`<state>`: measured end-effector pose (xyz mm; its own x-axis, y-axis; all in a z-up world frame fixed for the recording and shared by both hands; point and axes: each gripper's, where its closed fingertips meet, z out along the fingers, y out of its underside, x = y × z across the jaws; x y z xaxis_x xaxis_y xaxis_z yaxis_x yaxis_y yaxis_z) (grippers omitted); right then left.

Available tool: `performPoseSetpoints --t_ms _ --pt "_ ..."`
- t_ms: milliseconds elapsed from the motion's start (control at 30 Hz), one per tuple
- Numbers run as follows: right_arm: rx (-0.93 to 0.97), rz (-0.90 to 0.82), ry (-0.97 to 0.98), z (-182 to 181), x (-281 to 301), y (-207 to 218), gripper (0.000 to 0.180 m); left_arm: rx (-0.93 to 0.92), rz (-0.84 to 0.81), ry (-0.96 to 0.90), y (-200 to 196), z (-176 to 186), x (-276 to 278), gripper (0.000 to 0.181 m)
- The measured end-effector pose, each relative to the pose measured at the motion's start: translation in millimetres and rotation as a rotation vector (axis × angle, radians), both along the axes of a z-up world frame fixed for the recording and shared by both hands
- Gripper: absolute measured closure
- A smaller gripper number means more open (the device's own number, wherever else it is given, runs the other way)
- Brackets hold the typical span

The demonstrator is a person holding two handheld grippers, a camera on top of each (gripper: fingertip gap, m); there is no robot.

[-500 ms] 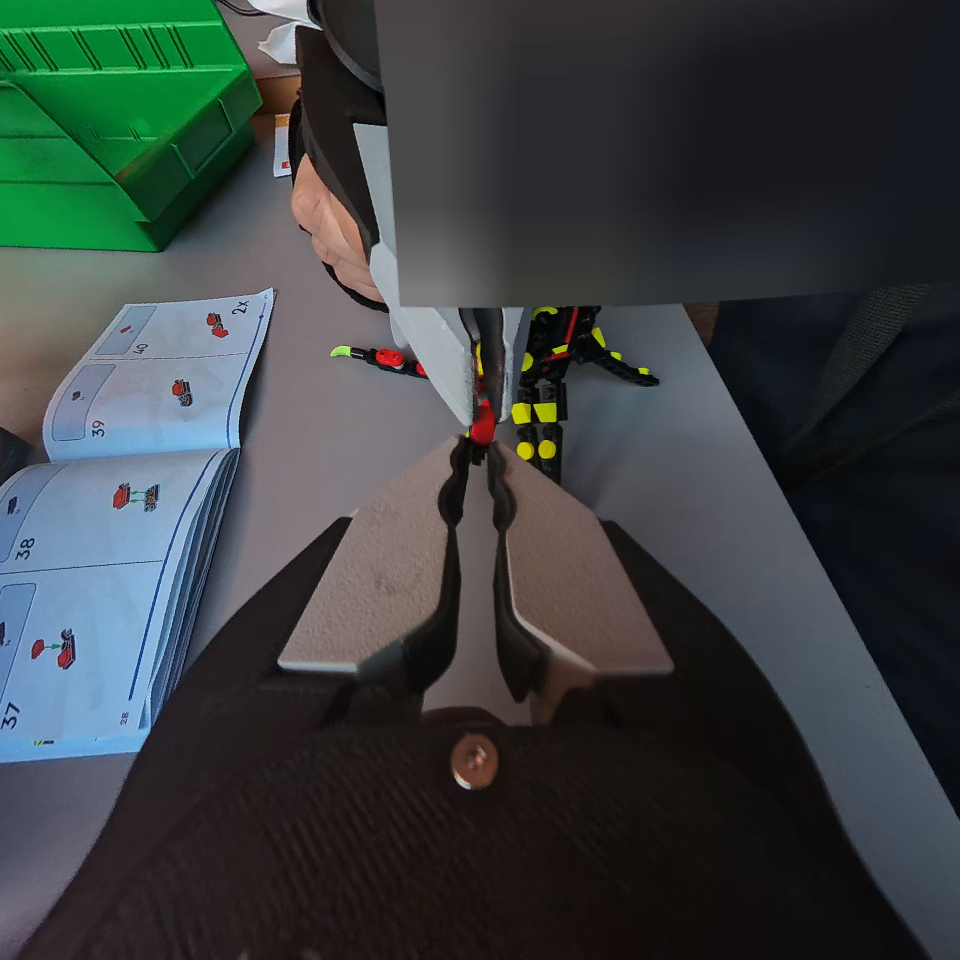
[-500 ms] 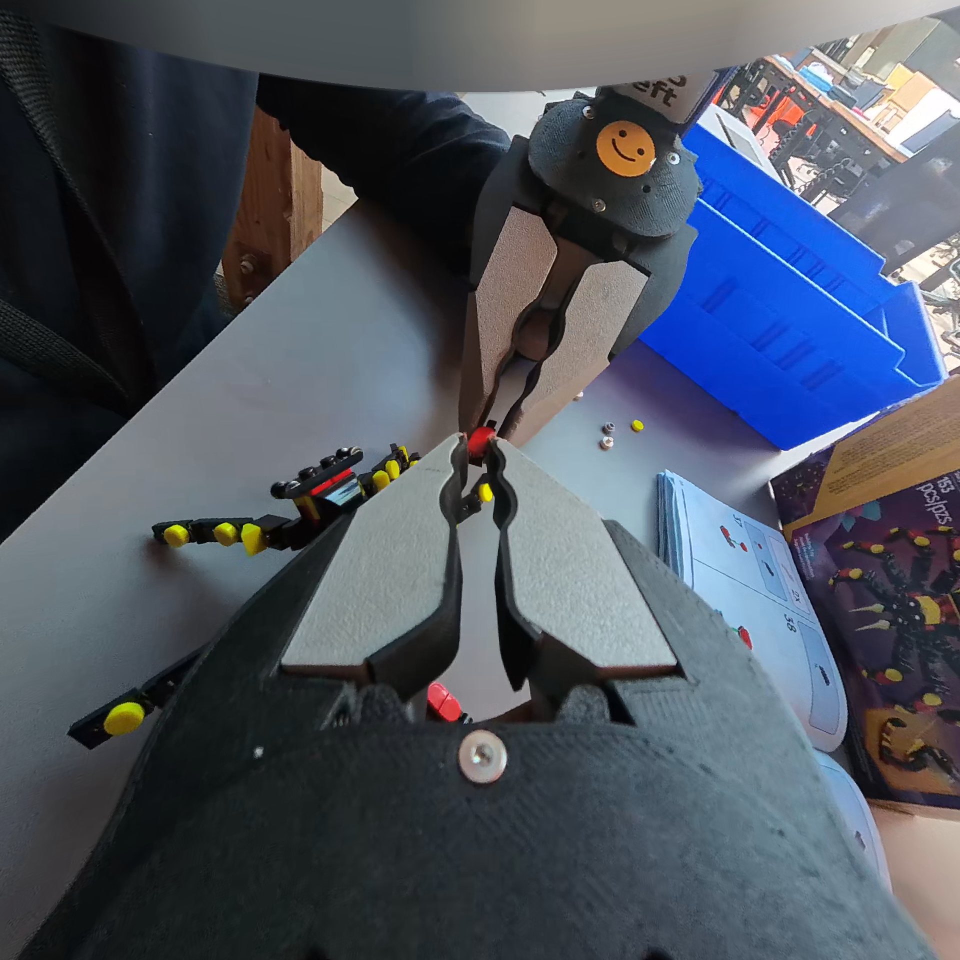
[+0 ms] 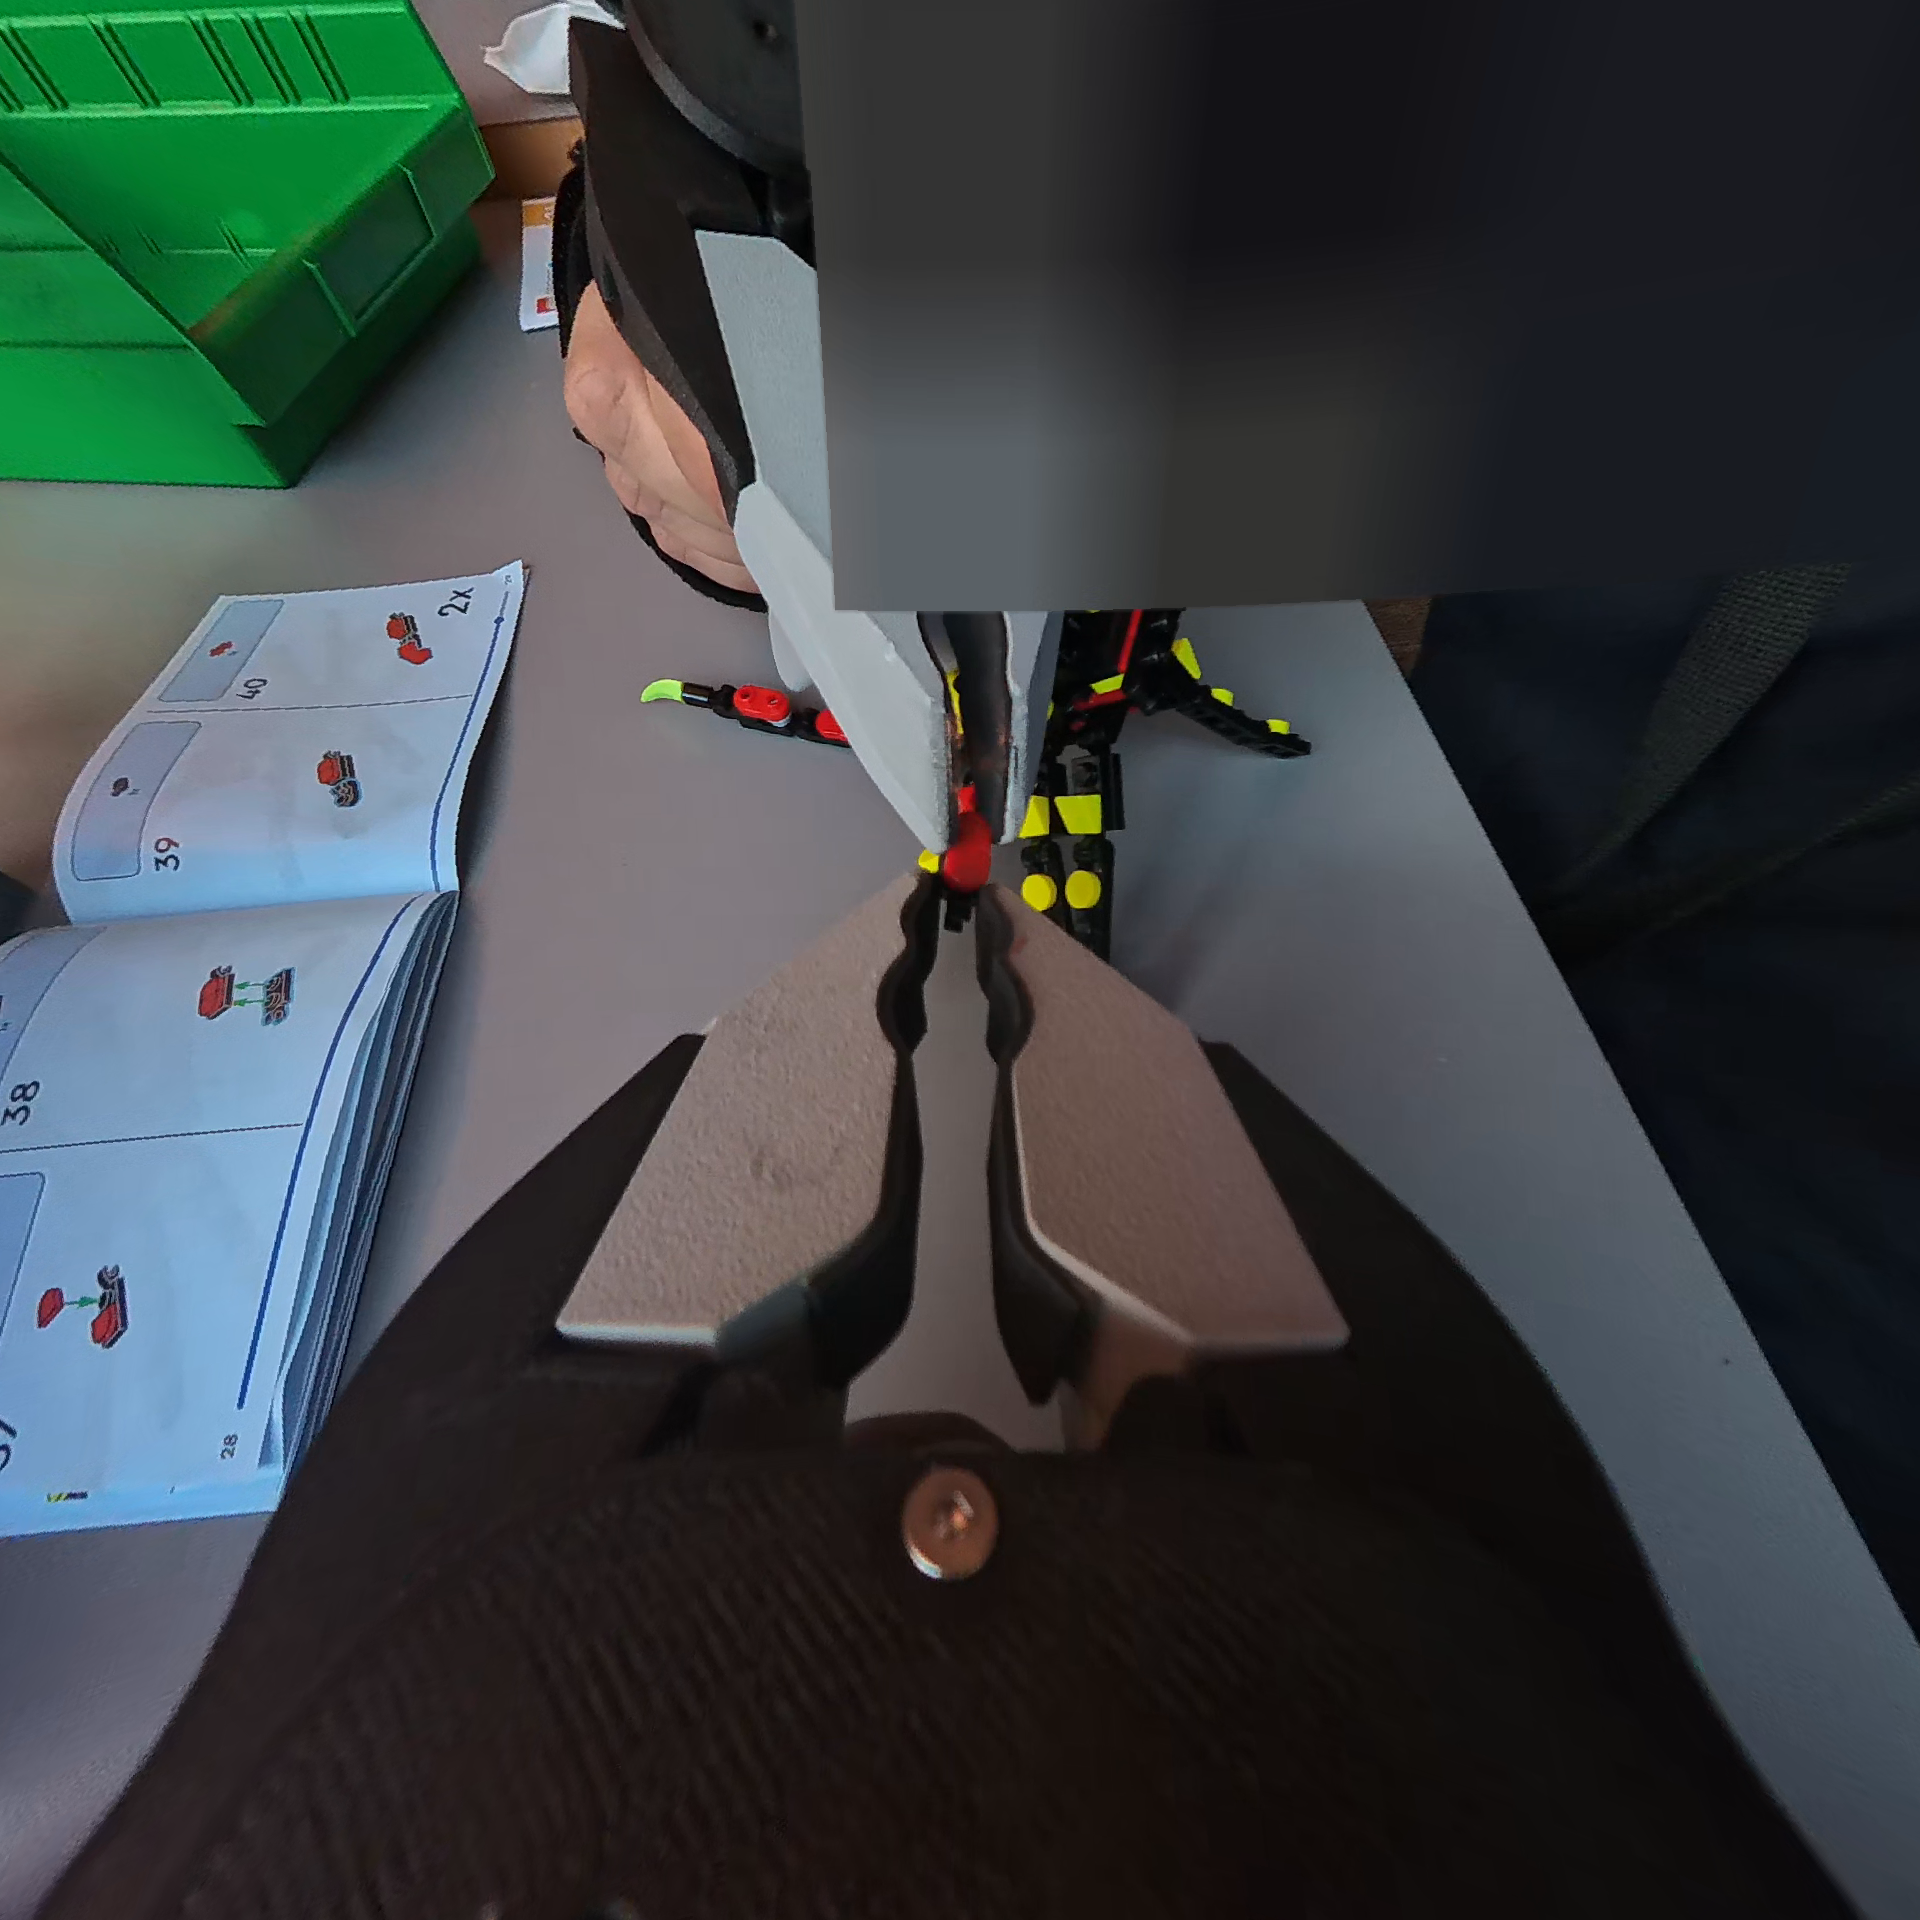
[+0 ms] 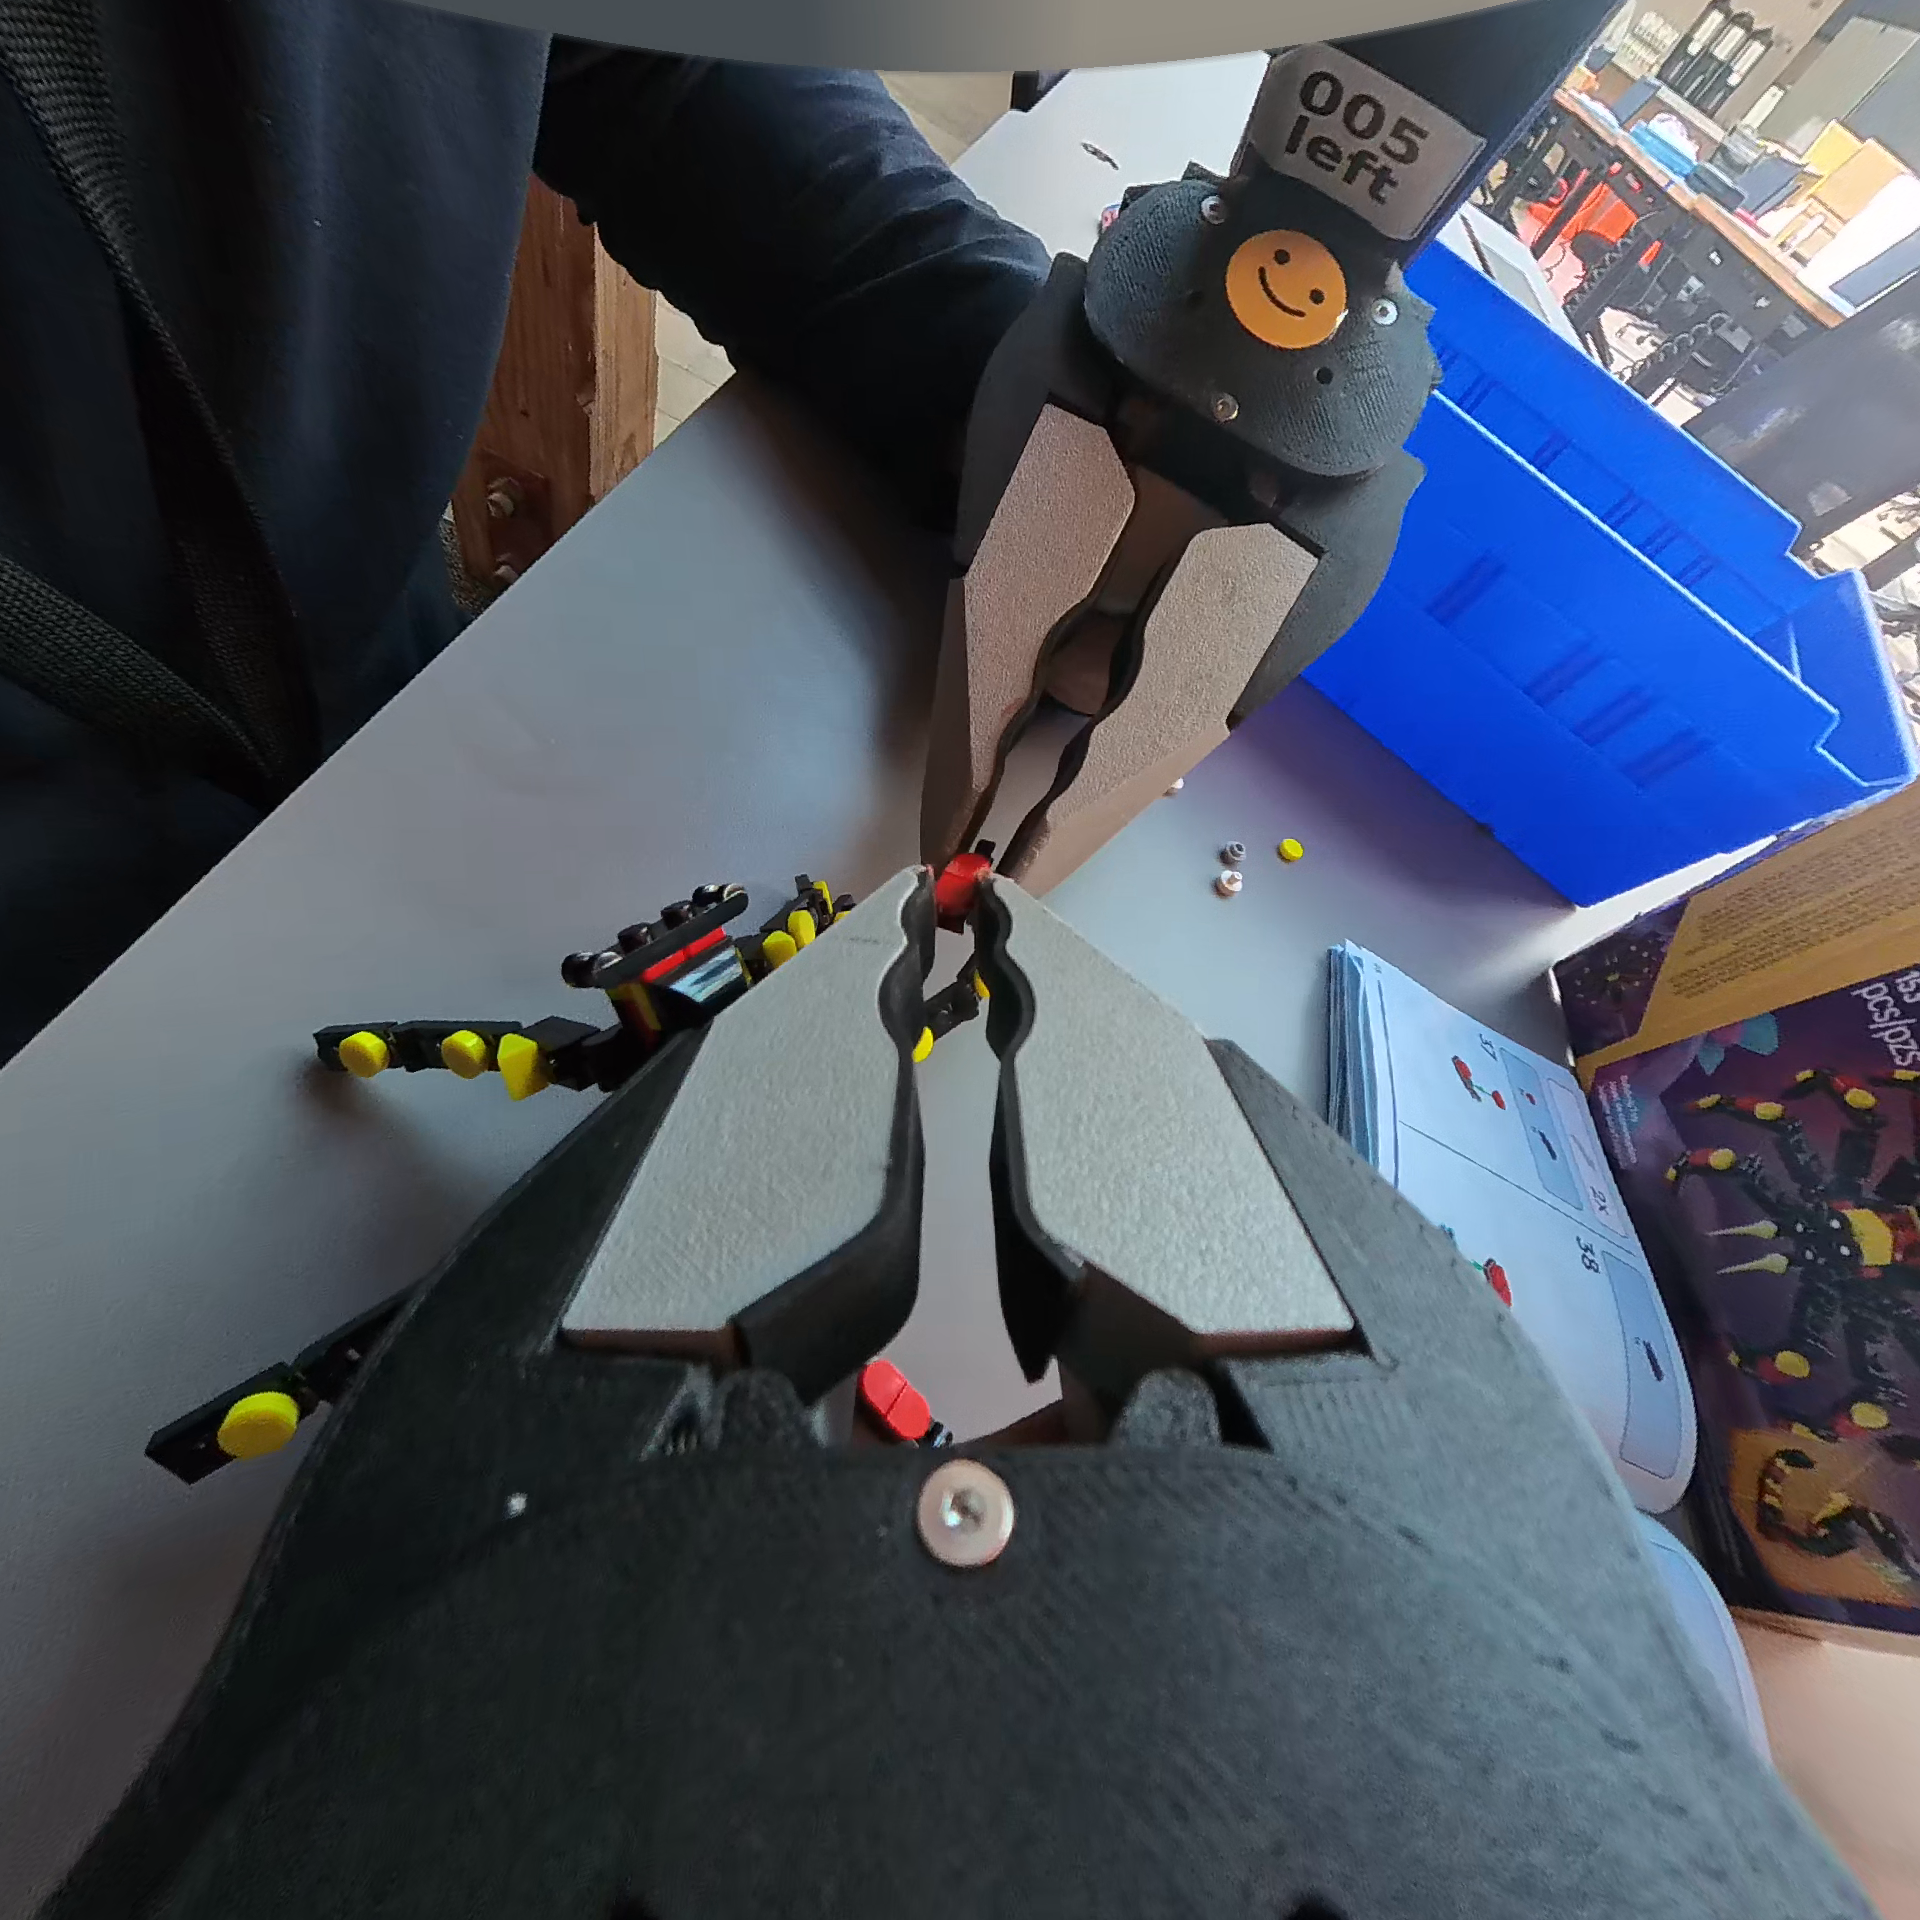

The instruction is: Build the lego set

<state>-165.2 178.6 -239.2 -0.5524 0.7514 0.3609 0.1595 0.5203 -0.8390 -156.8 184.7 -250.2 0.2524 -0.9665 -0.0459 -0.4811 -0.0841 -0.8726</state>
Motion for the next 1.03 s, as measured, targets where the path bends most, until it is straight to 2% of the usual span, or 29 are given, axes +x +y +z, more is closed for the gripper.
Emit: performPoseSetpoints --t_ms 300,400,500,600,767,933,1033 --pt "0.006 -0.027 0.020 3.4 -2.4 3.4 0.175 0.018 0.032 -0.017 5.8 4.9 -3.2 0.177" --pt "-0.093 -0.079 0.102 24.6 -6.6 15.2 0.175 0.012 0.090 -0.108 15.9 23.1 -9.6 0.176" --pt "-0.207 -0.107 0.140 41.4 -1.5 29.8 0.168 0.016 0.151 -0.079 25.8 18.0 -17.7 0.176" --pt "-0.219 -0.133 0.151 44.2 0.5 37.6 0.170 -0.024 0.183 -0.077 31.5 13.1 -19.3 0.176" --pt "-0.201 -0.182 0.100 29.9 -3.6 47.0 0.170 -0.079 0.242 -0.005 40.2 -5.3 -26.3 0.176" --pt "-0.206 -0.251 0.011 10.6 -9.6 61.3 0.170 -0.157 0.361 0.198 53.4 -40.6 -46.2 0.176" --pt "-0.217 -0.273 0.004 9.3 -10.6 66.8 0.172 -0.159 0.380 0.234 55.2 -43.1 -47.5 0.175"
